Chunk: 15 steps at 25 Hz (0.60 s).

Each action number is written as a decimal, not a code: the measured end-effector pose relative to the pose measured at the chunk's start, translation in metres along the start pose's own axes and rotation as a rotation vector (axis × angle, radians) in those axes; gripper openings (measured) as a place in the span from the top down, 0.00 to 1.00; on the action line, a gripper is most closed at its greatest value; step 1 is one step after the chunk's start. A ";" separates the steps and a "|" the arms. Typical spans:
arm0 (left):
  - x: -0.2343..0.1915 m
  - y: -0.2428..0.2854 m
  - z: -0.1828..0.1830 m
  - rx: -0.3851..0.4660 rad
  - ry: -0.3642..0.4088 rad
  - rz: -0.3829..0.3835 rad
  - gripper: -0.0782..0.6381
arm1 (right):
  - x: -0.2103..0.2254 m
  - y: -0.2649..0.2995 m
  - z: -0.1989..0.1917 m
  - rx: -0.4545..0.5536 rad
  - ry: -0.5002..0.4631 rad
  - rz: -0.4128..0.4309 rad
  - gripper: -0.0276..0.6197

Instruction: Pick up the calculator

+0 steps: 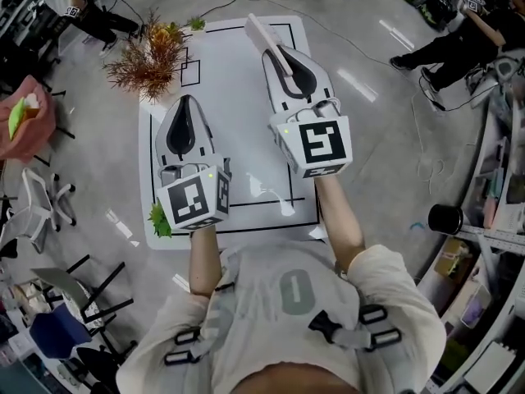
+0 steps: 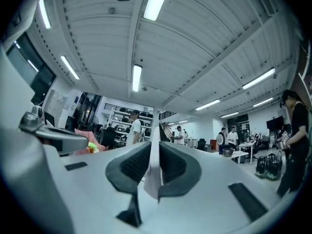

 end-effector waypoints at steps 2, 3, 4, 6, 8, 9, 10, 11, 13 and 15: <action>0.010 -0.002 0.003 0.009 0.010 -0.003 0.86 | 0.007 -0.016 0.004 0.028 0.035 0.004 0.88; 0.014 -0.003 0.004 0.012 0.012 -0.005 0.86 | 0.010 -0.023 0.004 0.037 0.048 0.003 0.88; 0.018 -0.004 0.004 0.012 0.015 -0.006 0.86 | 0.013 -0.030 0.004 0.042 0.059 0.000 0.88; 0.023 -0.007 0.003 0.008 0.021 -0.009 0.86 | 0.018 -0.044 0.002 0.043 0.077 -0.004 0.88; 0.027 -0.009 0.001 0.004 0.028 -0.013 0.86 | 0.021 -0.057 -0.001 0.041 0.091 -0.007 0.88; 0.029 -0.010 0.000 0.001 0.031 -0.015 0.86 | 0.023 -0.063 -0.003 0.040 0.098 -0.009 0.88; 0.031 -0.011 -0.002 -0.003 0.033 -0.017 0.86 | 0.025 -0.070 -0.006 0.038 0.107 -0.011 0.88; 0.033 -0.012 -0.003 -0.007 0.034 -0.018 0.86 | 0.026 -0.076 -0.008 0.035 0.116 -0.012 0.88; 0.036 -0.014 -0.003 -0.014 0.035 -0.018 0.86 | 0.029 -0.085 -0.015 0.027 0.138 -0.010 0.88; 0.039 -0.015 -0.002 -0.011 0.038 -0.020 0.86 | 0.031 -0.093 -0.025 0.014 0.164 -0.006 0.88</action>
Point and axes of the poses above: the fingertips, and each gripper's own axes: y forward along the fingers, x to its right, z out of its top, the point moved 2 cm from there along -y, backward along the fingers, and after that the axes turned 12 degrees about y, right-handed, at the moved point
